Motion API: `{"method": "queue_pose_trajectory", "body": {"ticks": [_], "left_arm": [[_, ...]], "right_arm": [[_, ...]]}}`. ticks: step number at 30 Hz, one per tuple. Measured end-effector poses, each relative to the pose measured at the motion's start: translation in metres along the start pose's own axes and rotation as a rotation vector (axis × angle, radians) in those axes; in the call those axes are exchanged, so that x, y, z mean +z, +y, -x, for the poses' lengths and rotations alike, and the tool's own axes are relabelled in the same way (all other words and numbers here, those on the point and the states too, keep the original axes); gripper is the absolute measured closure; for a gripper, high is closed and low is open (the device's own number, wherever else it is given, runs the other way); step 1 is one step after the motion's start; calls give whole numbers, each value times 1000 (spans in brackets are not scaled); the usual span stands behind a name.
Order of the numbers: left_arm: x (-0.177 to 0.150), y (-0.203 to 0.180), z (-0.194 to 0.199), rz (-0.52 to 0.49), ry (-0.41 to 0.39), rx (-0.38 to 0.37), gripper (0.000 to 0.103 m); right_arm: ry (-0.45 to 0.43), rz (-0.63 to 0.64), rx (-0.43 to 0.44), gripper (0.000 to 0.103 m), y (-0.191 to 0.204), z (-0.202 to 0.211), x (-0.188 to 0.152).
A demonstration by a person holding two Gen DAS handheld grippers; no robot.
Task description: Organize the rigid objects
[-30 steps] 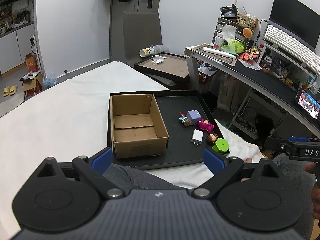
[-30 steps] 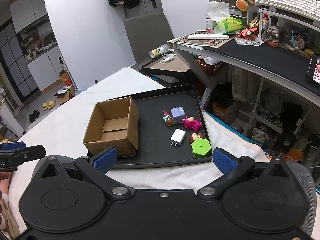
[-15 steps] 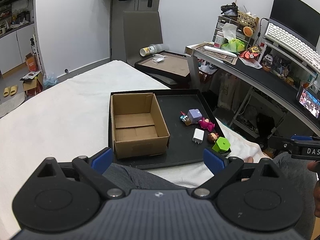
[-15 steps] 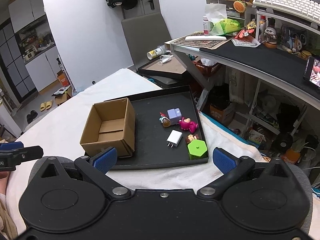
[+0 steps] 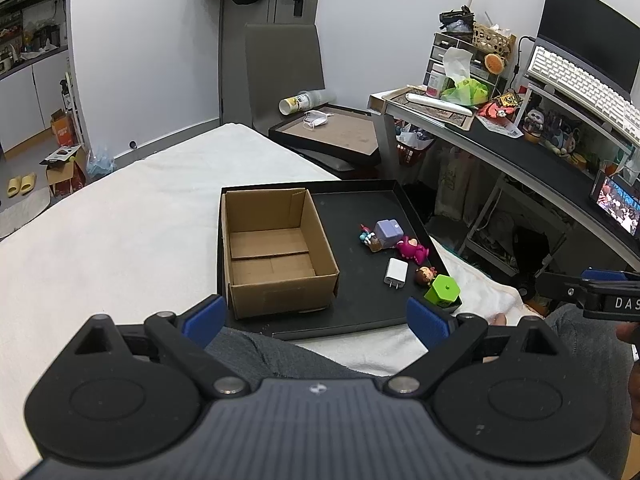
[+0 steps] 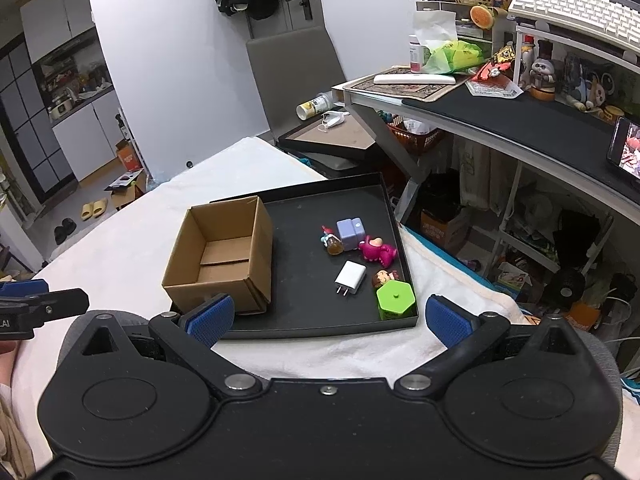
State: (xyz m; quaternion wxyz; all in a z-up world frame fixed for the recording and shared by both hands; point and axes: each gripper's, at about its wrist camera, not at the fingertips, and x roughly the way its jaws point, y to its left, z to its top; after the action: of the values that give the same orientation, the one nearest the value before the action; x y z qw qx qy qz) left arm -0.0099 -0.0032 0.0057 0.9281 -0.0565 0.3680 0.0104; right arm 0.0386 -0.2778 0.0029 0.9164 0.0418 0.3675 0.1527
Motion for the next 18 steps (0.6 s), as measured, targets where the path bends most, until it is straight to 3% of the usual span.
{"method": "queue_pose_trajectory", "body": {"ticks": [18], "left_arm": [[1, 3, 0, 4, -4, 6, 7]], "right_arm": [[2, -2, -9, 0, -3, -1, 1]]}}
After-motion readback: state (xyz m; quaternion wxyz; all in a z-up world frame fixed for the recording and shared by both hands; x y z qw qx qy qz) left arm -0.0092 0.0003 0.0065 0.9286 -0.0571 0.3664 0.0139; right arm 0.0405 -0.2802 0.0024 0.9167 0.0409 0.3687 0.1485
